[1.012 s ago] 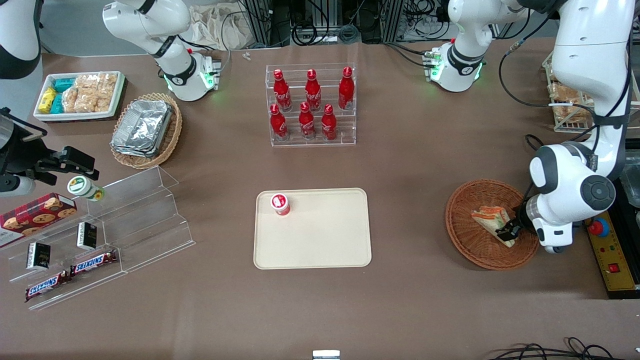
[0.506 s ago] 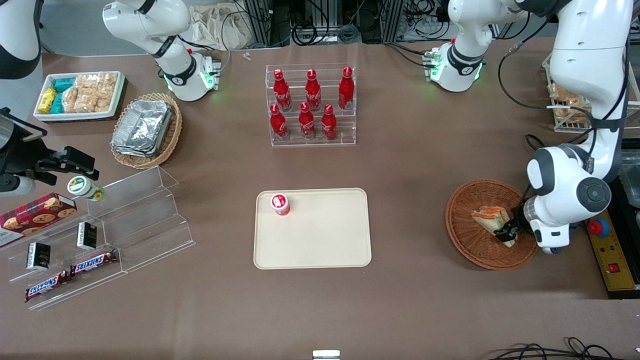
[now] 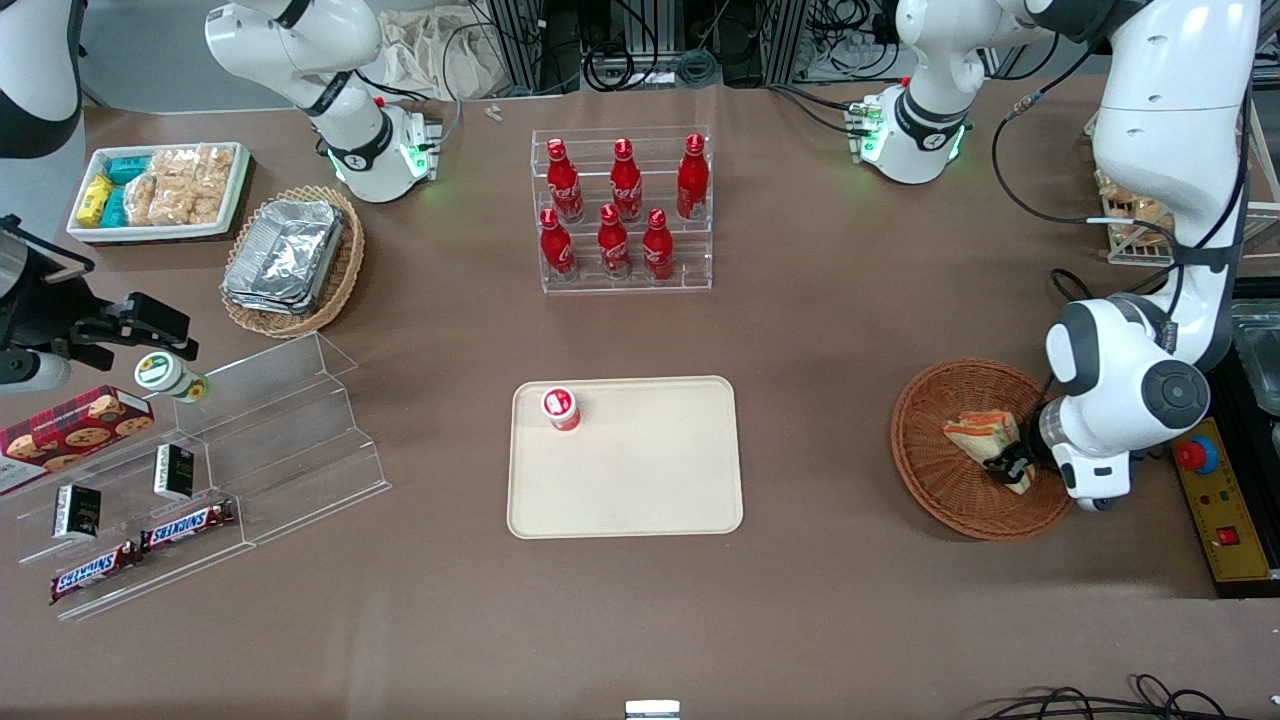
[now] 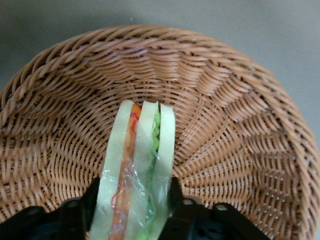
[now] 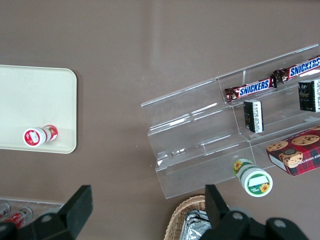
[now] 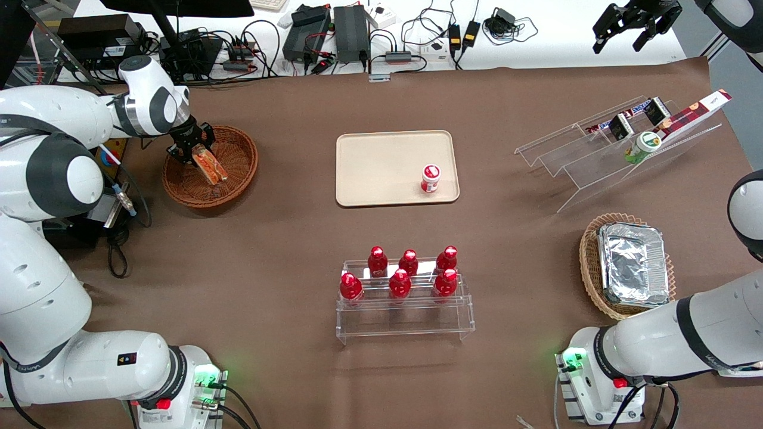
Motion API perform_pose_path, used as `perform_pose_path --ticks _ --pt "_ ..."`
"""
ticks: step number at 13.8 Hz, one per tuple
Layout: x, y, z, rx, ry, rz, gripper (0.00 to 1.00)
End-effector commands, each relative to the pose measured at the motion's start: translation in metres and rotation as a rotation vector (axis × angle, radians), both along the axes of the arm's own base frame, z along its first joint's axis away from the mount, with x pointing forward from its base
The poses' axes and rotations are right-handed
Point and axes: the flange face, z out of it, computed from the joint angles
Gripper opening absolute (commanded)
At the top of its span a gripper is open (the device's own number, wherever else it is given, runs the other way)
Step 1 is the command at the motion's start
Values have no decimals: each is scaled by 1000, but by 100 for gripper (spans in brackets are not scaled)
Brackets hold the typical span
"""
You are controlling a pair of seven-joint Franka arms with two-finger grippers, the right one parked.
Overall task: Place sandwich from basket to tray
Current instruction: 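Close the left gripper on the wrapped sandwich in the basket, then lift the sandwich and carry it with the left gripper over the white tray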
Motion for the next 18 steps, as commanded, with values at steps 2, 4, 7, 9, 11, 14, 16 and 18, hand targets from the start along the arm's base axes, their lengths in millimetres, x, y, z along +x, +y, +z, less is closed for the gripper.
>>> perform_pose_path --ticks 2,4,7,9,11,14,16,18 --pt "3 -13 34 9 6 16 8" --pt "7 -13 78 11 48 11 1" --pt "18 -22 170 7 142 -17 1" --pt "20 -44 225 7 169 -53 1" --pt "17 -83 253 5 159 -121 1" --pt "7 -141 264 -10 145 -293 0" --pt "0 -181 259 -40 154 -392 0" --pt "-9 -220 257 -23 150 -479 0"
